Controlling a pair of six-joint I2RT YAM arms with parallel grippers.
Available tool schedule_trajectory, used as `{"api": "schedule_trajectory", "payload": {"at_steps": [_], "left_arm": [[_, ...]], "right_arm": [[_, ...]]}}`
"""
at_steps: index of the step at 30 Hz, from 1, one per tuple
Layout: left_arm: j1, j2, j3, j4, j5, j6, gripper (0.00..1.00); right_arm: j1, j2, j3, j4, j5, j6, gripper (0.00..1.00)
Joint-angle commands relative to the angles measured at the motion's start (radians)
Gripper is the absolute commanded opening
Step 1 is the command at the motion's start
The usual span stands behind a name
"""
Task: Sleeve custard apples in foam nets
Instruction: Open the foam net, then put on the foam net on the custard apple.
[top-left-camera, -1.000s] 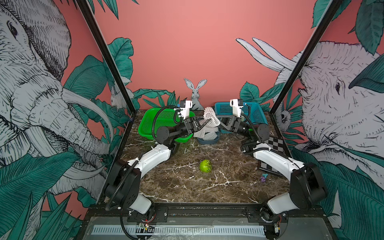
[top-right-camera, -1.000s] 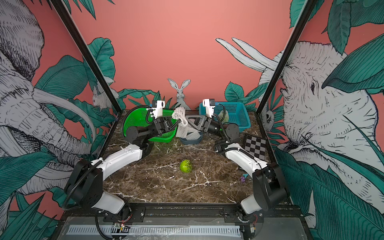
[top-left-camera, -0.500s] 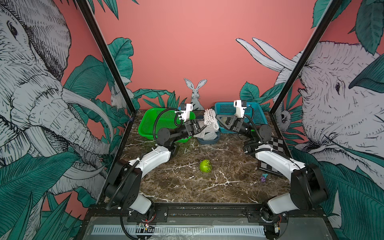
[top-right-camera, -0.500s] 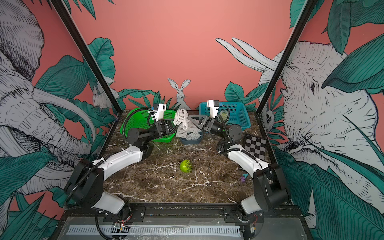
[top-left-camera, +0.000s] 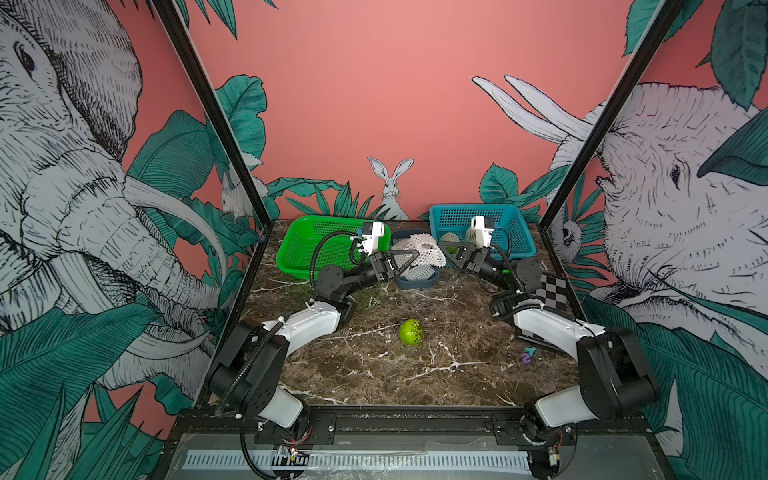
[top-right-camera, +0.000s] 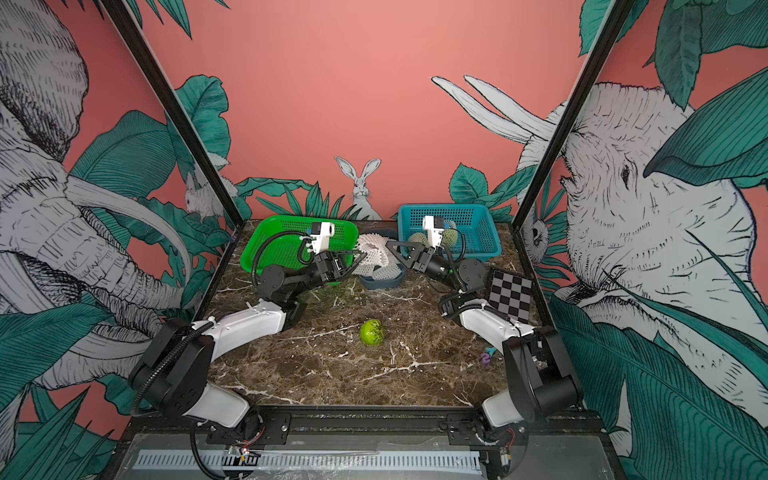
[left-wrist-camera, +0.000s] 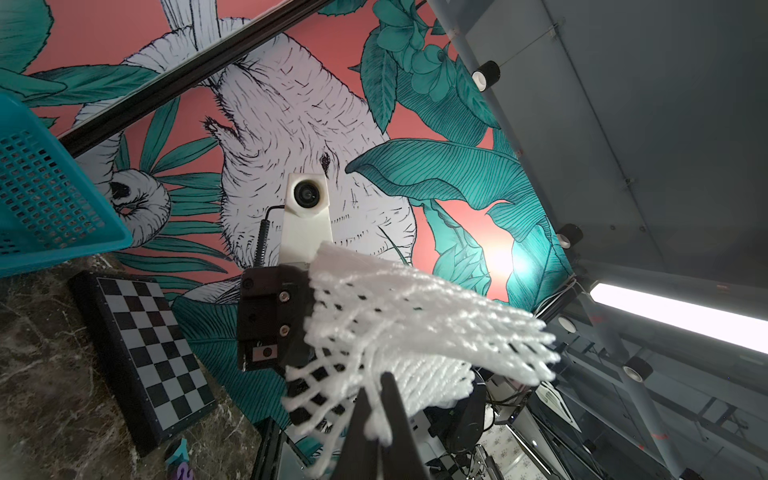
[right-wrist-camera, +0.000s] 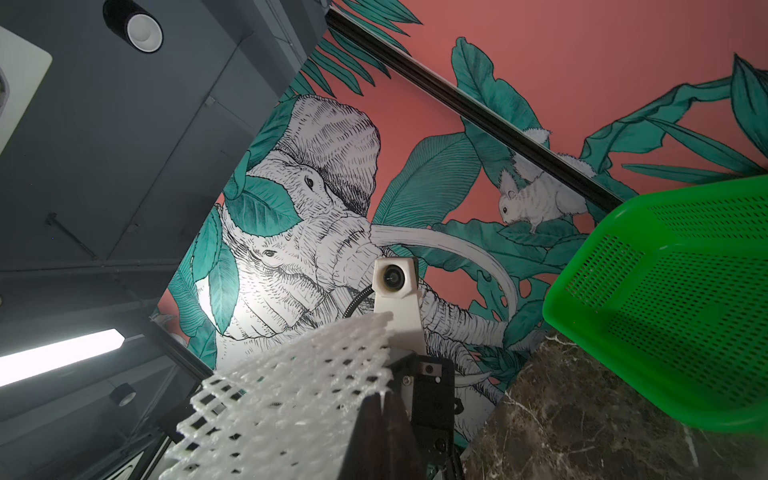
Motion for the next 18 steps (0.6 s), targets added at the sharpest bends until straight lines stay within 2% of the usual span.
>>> {"api": "schedule_trajectory", "payload": {"at_steps": [1, 10, 18], "left_arm": [[0.005, -0.054, -0.043, 0.042, -0.008, 0.000, 0.00], [0.005, -0.068, -0.195, 0.042, -0.048, 0.024, 0.00], [0.005, -0.050, -0.279, 0.041, -0.057, 0.027, 0.00]], "right_arm": [[-0.014, -0.019, -0.045, 0.051, 0.037, 0.032, 0.00], [-0.019, -0.097, -0.164, -0.151, 0.062, -0.086, 0.00], [-0.013, -0.114, -0.245, -0.192, 0.081, -0.120, 0.00]]}}
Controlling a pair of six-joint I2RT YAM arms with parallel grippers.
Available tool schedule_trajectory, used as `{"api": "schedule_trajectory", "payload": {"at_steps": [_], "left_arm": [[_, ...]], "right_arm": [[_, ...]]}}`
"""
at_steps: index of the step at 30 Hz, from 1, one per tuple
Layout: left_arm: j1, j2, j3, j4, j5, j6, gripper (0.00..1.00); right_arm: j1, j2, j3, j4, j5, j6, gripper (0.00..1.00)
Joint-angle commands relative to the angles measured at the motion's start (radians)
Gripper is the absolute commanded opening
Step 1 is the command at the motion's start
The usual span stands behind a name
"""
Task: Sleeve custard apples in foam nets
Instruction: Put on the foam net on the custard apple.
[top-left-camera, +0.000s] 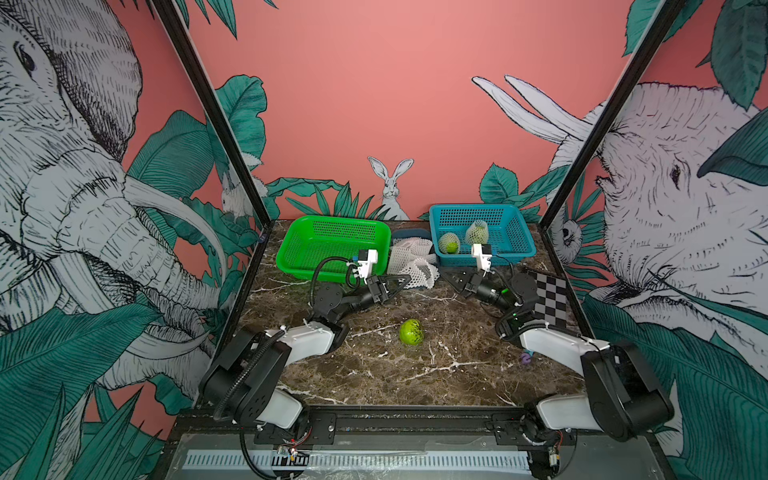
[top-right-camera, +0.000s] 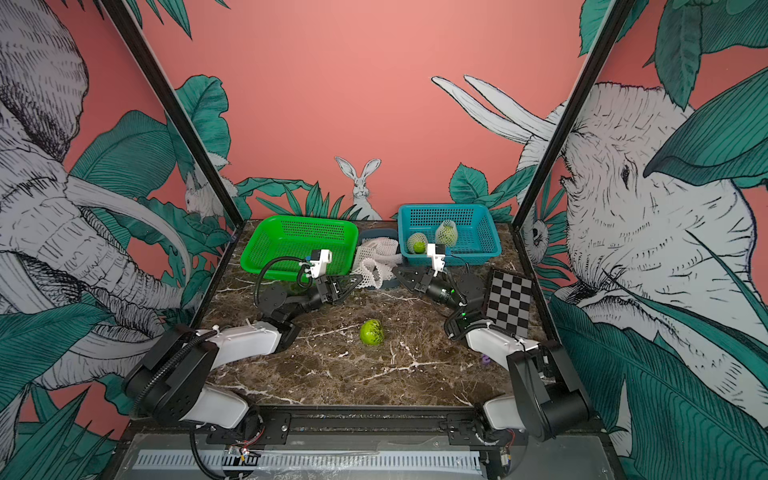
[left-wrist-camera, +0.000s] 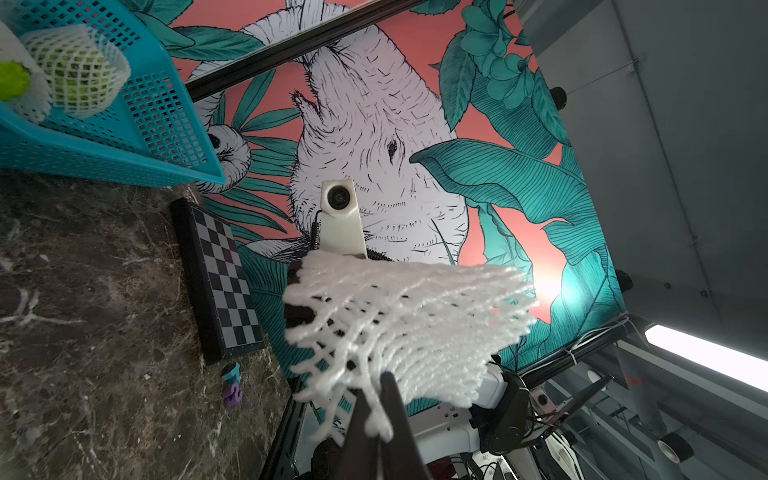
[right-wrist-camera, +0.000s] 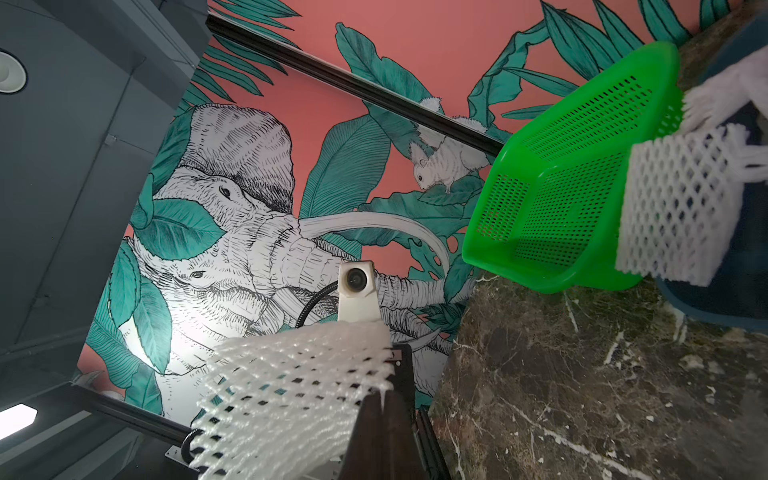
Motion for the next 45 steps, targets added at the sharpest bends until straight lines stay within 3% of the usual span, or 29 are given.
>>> {"api": "schedule_trajectory", "payload": {"at_steps": [1, 20, 45], "left_arm": [[0.005, -0.007, -0.034, 0.043, -0.003, 0.003, 0.00], [-0.008, 0.109, -0.172, 0.043, 0.044, 0.018, 0.00], [-0.010, 0.207, -0.228, 0.043, 0.099, 0.036, 0.00]], "right_arm": [[0.005, -0.023, -0.030, 0.002, 0.030, -0.020, 0.00], [0.062, -0.094, -0.110, -0.372, 0.073, -0.282, 0.00], [0.092, 0.009, -0.163, -0.379, 0.086, -0.347, 0.00]]}}
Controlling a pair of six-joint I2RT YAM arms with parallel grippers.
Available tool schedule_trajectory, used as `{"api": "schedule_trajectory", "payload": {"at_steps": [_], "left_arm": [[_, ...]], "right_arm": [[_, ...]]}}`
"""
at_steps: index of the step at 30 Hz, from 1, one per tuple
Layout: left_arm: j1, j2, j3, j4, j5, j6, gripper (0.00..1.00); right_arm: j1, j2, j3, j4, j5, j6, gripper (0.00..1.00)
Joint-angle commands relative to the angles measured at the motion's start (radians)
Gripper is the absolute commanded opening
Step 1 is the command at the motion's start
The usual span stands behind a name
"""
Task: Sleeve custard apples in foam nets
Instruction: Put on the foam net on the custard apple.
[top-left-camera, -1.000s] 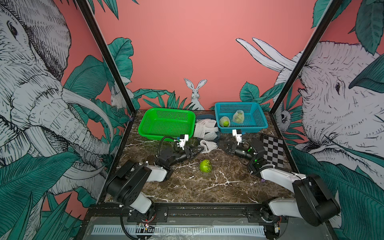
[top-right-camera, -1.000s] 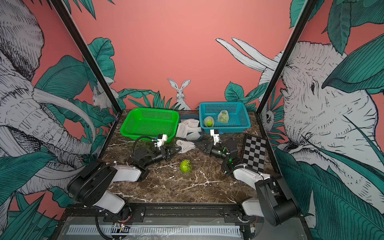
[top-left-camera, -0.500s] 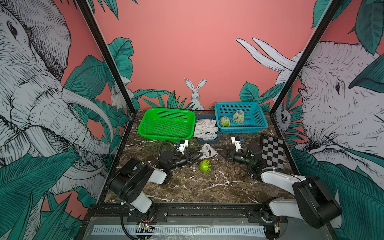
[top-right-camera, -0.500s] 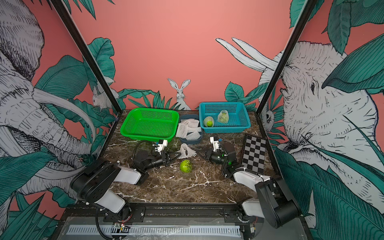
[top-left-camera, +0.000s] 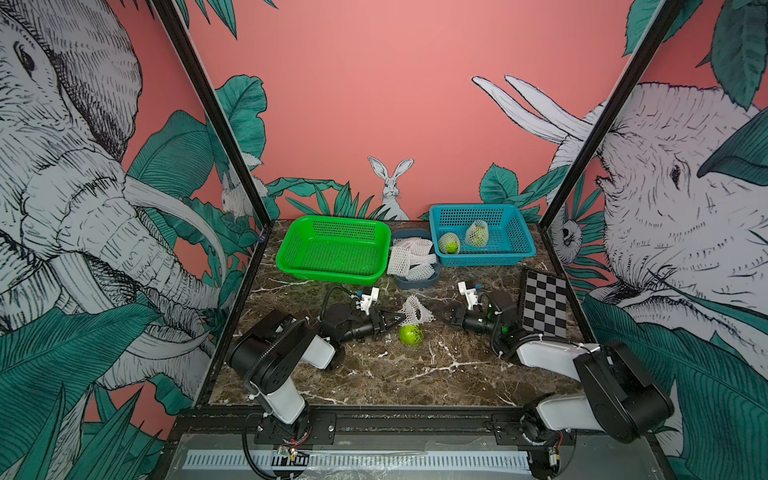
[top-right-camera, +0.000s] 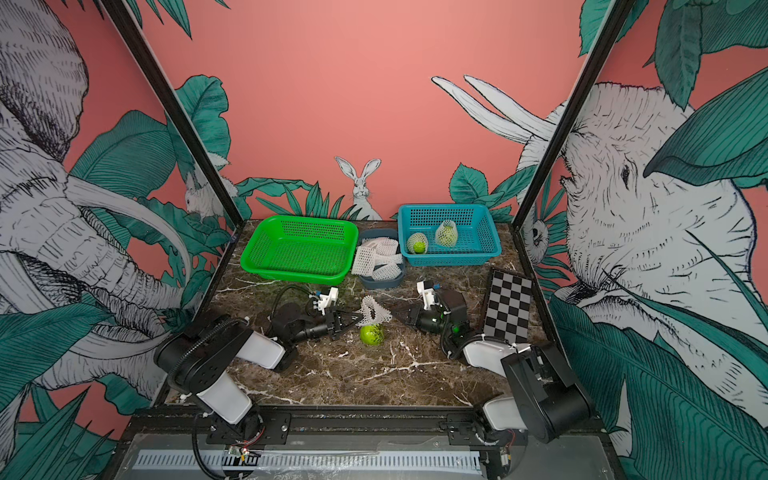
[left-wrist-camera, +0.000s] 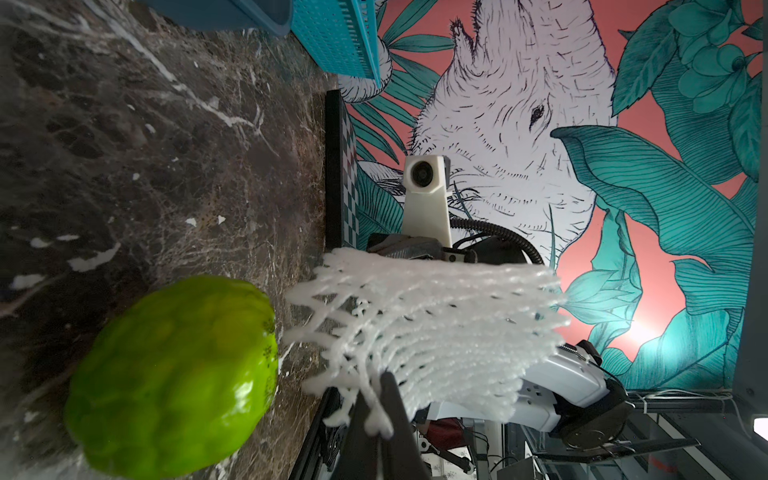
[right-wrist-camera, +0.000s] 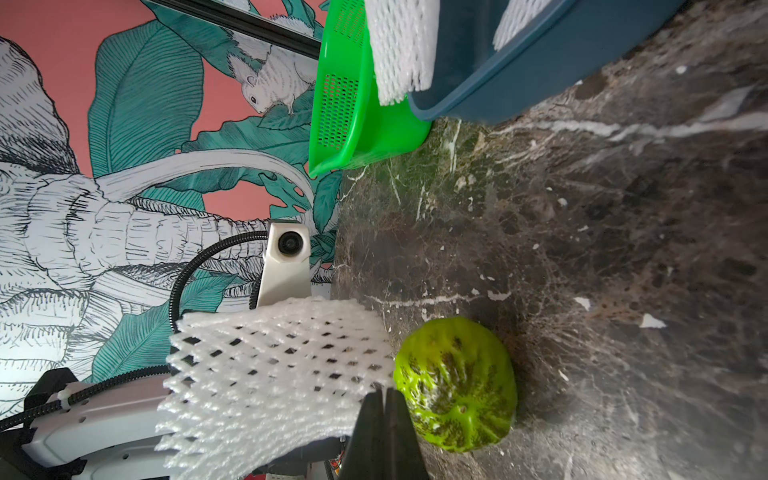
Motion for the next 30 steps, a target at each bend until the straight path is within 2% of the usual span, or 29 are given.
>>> {"api": "schedule_trajectory", "payload": {"at_steps": [1, 30], "left_arm": [[-0.005, 0.008, -0.014, 0.040, 0.031, 0.004, 0.00], [-0.016, 0.111, -0.034, 0.040, 0.045, 0.019, 0.00]], "right_arm": [[0.009, 0.008, -0.009, 0.023, 0.005, -0.027, 0.00], [0.033, 0.110, -0.050, 0.059, 0.015, -0.050, 0.00]]}}
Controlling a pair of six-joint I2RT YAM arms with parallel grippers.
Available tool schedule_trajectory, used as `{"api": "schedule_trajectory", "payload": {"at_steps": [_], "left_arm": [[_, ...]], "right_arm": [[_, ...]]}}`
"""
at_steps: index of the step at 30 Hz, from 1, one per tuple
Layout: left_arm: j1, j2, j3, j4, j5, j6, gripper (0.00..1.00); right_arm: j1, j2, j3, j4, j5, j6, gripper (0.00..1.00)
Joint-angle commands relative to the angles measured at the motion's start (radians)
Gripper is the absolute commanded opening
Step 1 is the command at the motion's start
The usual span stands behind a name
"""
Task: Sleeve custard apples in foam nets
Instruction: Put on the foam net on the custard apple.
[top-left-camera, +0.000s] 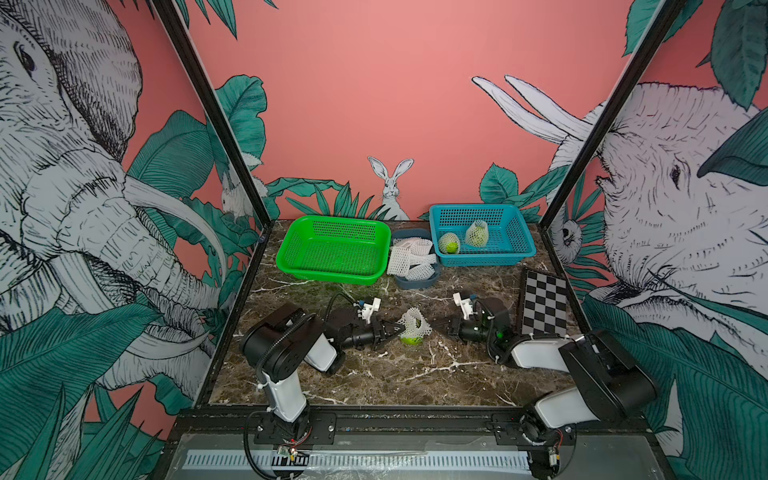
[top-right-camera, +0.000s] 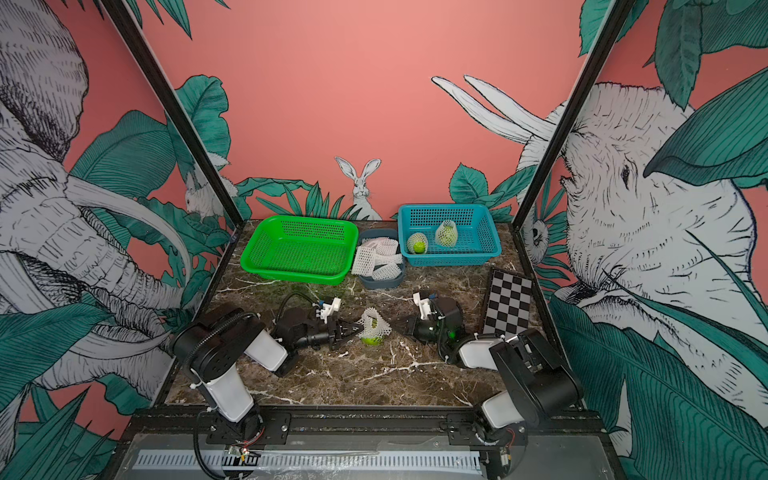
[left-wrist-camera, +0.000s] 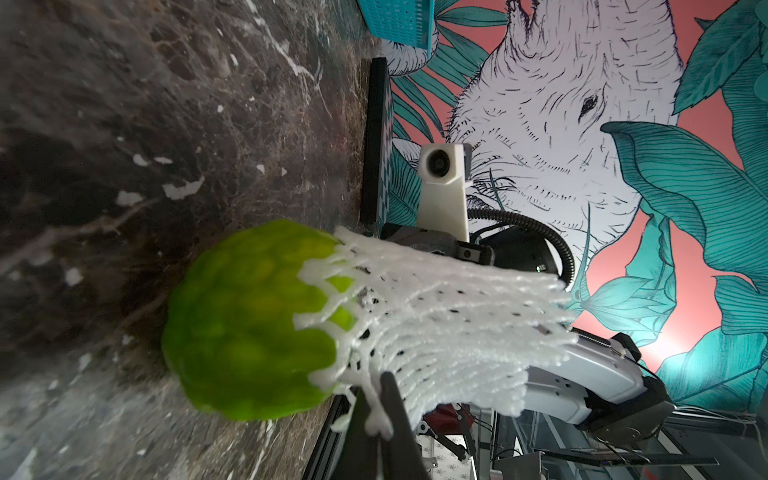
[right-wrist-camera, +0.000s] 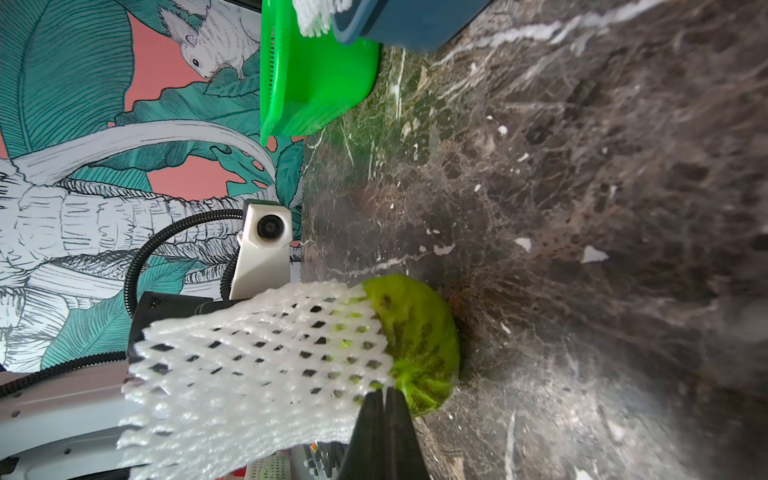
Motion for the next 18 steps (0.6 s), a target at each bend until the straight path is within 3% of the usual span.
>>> {"api": "schedule_trajectory", "payload": {"at_steps": [1, 18], "left_arm": [[-0.006, 0.015, -0.004, 0.034, 0.021, 0.010, 0.00], [-0.006, 0.076, -0.001, 0.034, 0.019, 0.039, 0.00]], "right_arm": [[0.008, 0.019, -0.006, 0.053, 0.009, -0.008, 0.00], [0.013, 0.099, 0.007, 0.076, 0.023, -0.007, 0.00]]}}
